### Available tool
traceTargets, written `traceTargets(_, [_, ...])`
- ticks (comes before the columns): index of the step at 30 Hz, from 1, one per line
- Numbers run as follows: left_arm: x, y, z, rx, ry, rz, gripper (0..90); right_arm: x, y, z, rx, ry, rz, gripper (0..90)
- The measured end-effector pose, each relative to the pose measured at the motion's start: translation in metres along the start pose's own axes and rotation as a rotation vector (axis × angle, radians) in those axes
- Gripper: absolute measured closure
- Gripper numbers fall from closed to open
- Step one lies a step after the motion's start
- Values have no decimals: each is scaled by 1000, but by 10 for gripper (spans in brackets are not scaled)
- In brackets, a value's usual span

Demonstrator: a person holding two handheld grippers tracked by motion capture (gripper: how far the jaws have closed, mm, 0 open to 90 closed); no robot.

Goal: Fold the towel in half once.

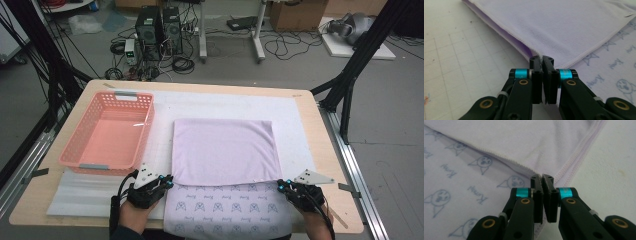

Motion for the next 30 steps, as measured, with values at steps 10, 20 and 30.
traceTargets(10, [-16, -1, -5, 1, 7, -36, 870, -22, 0, 5, -7, -15, -48, 871])
traceTargets(20, [-21, 0, -8, -49, 44, -42, 876, -22, -1, 6, -12, -18, -49, 871])
traceTargets(30, [-57, 21, -33, -17, 116, -20, 876, -54, 6, 19, -1, -53, -86, 871])
Point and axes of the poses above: each handheld gripper's, and its own axes: x roughly forward along the jaws, y roughly out of its underside, z roughly to its left, the point moved 8 cm from there along x, roughly forward along the jaws, and after that the axes turned 12 degrees about -x, right-handed, at the moved point
